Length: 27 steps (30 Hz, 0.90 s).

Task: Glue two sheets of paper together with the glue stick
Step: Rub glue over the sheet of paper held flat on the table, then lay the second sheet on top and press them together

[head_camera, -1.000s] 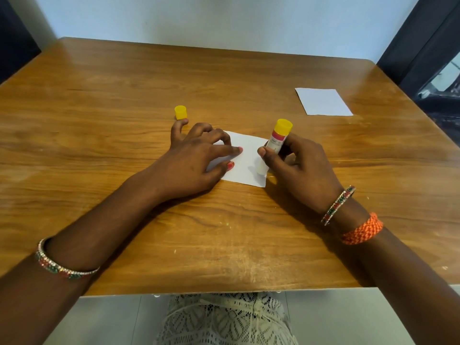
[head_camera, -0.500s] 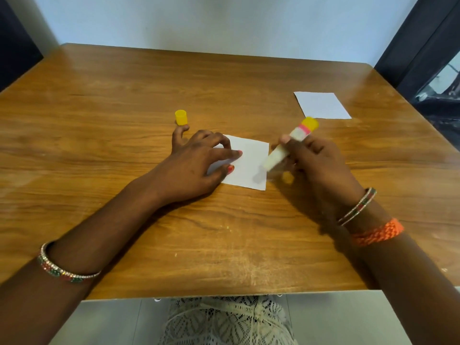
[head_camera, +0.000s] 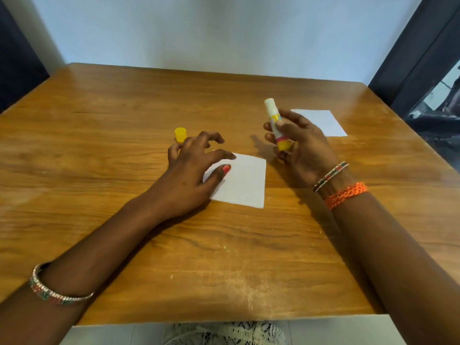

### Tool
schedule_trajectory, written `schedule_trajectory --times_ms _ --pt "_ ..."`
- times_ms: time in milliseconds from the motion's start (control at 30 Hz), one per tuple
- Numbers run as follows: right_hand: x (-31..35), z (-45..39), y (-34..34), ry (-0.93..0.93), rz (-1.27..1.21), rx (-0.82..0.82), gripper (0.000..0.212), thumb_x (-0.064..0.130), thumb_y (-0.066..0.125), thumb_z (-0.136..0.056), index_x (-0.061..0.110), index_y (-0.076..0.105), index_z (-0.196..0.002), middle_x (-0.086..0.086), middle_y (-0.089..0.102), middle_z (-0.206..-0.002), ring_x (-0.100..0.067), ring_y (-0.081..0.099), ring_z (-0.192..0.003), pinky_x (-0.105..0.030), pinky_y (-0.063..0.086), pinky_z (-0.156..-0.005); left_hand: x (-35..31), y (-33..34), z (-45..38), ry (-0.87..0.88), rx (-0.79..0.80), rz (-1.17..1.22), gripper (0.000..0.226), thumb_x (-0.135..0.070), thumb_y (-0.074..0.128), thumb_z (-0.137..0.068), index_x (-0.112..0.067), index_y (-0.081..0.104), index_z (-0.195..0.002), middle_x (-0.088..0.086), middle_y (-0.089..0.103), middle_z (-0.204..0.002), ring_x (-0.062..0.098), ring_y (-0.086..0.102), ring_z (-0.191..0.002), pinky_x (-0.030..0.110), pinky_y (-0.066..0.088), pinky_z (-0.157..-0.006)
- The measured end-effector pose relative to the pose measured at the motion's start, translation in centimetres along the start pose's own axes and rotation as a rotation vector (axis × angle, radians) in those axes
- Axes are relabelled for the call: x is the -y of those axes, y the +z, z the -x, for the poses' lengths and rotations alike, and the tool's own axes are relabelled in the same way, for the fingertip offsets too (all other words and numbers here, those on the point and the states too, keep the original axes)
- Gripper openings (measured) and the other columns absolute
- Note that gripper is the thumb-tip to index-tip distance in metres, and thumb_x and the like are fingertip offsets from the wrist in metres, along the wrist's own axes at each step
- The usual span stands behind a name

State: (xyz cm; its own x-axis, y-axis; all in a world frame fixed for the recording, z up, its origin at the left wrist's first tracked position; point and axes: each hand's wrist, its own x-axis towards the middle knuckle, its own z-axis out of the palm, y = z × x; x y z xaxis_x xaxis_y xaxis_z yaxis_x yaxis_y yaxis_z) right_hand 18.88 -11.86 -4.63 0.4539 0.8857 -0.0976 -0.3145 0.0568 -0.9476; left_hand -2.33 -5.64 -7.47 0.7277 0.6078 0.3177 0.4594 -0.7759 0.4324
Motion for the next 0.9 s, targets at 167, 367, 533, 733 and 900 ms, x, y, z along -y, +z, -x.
schedule_trajectory --times_ms 167,367,533,733,900 --pt "-1.3 -2.6 1.9 -0.147 0.197 -0.016 0.040 -0.006 0.060 -0.080 0.010 0.055 -0.116 -0.010 0.066 -0.100 -0.021 0.066 -0.097 -0.038 0.053 -0.081 0.7 -0.6 -0.2 -0.037 -0.140 0.104 0.031 -0.040 0.038 -0.092 -0.035 0.059 -0.114 -0.016 0.038 -0.124 -0.003 0.029 -0.114 0.036 0.018 -0.100" --pt "-2.7 -3.5 2.7 -0.233 0.348 -0.011 0.037 -0.012 0.062 -0.076 0.005 0.060 -0.109 -0.011 0.064 -0.109 -0.007 0.064 -0.089 -0.020 0.056 -0.074 0.9 -0.8 -0.4 -0.074 -0.152 0.195 0.023 -0.021 0.049 -0.094 -0.028 0.063 -0.110 -0.015 0.043 -0.115 -0.006 0.035 -0.110 0.016 0.032 -0.090" --pt "-2.8 -3.8 2.2 -0.254 0.437 -0.015 0.039 -0.006 0.065 -0.077 0.007 0.058 -0.113 -0.010 0.064 -0.108 -0.011 0.063 -0.092 -0.020 0.055 -0.076 0.8 -0.8 -0.3 -0.068 -0.111 0.218 0.023 -0.019 0.049 -0.094 -0.032 0.063 -0.106 -0.015 0.048 -0.111 -0.012 0.037 -0.108 0.005 0.029 -0.084" --pt "-2.1 -3.6 1.0 -0.176 0.408 0.022 0.053 0.006 0.067 -0.079 0.014 0.047 -0.127 -0.007 0.058 -0.121 -0.019 0.056 -0.109 -0.032 0.050 -0.088 0.8 -0.9 -0.4 -0.052 -0.136 0.245 0.023 -0.016 0.052 -0.092 -0.029 0.065 -0.106 -0.014 0.050 -0.111 0.000 0.046 -0.109 0.022 0.041 -0.089" --pt "1.1 -3.7 -3.4 -0.280 0.180 -0.300 0.023 0.001 0.055 -0.083 0.009 0.065 -0.102 -0.008 0.065 -0.095 -0.018 0.061 -0.089 -0.030 0.050 -0.079 0.1 -0.9 -0.5 0.009 -0.111 0.225 0.021 -0.025 0.060 -0.086 -0.036 0.064 -0.103 -0.021 0.048 -0.113 -0.007 0.044 -0.110 0.020 0.045 -0.085"
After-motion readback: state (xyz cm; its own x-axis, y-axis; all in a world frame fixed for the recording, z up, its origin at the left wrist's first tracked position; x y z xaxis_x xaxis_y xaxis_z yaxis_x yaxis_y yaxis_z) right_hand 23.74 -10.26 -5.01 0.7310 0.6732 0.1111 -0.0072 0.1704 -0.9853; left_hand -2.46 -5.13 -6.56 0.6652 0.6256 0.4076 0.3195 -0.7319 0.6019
